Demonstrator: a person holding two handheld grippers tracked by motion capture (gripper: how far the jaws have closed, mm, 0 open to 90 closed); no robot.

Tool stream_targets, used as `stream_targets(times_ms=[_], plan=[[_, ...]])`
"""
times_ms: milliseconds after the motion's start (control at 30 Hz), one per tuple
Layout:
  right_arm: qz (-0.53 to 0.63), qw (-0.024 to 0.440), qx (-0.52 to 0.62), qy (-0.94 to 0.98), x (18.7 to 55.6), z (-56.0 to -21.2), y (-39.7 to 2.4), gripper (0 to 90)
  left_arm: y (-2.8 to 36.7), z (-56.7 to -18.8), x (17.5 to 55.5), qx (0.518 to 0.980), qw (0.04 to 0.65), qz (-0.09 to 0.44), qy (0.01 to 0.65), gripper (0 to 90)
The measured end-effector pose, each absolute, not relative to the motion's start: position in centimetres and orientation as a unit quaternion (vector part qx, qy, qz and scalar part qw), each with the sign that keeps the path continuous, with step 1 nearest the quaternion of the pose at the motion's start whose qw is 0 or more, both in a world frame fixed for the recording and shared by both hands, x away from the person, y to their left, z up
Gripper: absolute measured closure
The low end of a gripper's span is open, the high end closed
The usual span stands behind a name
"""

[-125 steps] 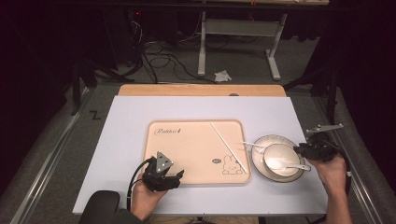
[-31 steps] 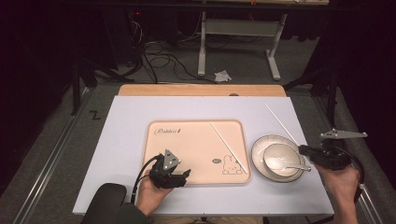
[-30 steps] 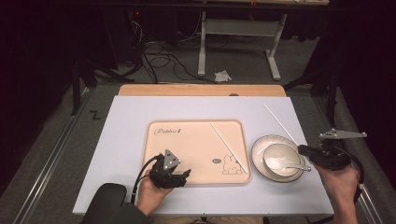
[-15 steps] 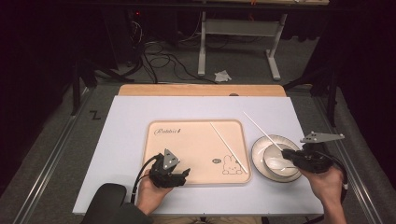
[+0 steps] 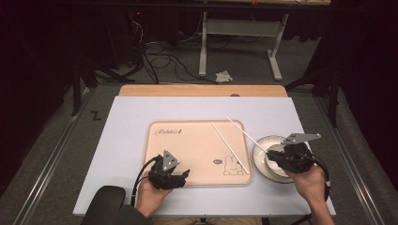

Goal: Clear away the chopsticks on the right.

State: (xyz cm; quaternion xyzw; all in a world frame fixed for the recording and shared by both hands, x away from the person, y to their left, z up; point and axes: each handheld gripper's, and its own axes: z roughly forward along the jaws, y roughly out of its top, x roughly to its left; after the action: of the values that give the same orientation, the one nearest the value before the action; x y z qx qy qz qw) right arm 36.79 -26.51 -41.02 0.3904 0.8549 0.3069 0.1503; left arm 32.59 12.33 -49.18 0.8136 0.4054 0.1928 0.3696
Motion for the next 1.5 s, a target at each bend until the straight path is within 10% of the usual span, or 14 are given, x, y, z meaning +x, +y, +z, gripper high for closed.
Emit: stream_targets(times_ms=[1500], plan=[[0.191, 0.111, 0.364, 0.905, 38.7, -46.6, -16.9, 84.6, 13.1, -49.0, 32.0, 0.807, 0.370, 0.200, 0.413, 31.6]])
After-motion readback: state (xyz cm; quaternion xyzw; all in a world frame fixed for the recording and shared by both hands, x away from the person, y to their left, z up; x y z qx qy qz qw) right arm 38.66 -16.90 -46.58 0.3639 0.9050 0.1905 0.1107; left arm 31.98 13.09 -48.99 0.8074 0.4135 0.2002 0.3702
